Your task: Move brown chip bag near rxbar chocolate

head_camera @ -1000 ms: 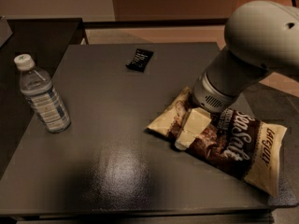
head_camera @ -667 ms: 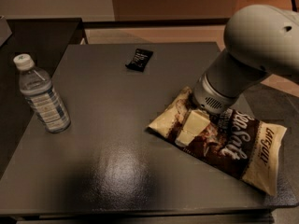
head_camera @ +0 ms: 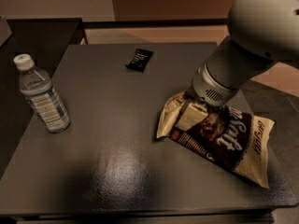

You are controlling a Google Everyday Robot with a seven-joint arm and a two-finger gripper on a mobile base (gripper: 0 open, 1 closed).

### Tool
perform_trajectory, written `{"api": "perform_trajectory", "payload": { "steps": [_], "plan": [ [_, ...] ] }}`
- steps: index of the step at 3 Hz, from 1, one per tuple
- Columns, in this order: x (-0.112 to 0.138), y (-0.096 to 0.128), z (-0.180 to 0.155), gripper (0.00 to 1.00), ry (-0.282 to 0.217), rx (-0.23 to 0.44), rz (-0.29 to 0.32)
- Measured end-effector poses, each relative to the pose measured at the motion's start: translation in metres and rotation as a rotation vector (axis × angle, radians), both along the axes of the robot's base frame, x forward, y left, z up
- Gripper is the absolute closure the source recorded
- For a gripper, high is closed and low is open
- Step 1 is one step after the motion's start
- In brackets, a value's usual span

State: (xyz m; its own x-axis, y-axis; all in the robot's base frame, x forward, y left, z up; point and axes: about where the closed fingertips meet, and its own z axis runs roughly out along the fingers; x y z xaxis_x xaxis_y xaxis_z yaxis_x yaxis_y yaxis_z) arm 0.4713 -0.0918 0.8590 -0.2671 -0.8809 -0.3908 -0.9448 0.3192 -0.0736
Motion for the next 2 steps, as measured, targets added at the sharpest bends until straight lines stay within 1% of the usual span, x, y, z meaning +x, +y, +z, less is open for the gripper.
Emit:
{"api": "perform_trajectory", "payload": {
  "steps": [1, 2],
  "plan": [
    [0.009, 0.015, 0.022, 0.88, -0.033, 0.007, 0.065],
    [0.028, 0.027, 0.041, 1.00, -0.077, 0.017, 0.104]
  ]
}}
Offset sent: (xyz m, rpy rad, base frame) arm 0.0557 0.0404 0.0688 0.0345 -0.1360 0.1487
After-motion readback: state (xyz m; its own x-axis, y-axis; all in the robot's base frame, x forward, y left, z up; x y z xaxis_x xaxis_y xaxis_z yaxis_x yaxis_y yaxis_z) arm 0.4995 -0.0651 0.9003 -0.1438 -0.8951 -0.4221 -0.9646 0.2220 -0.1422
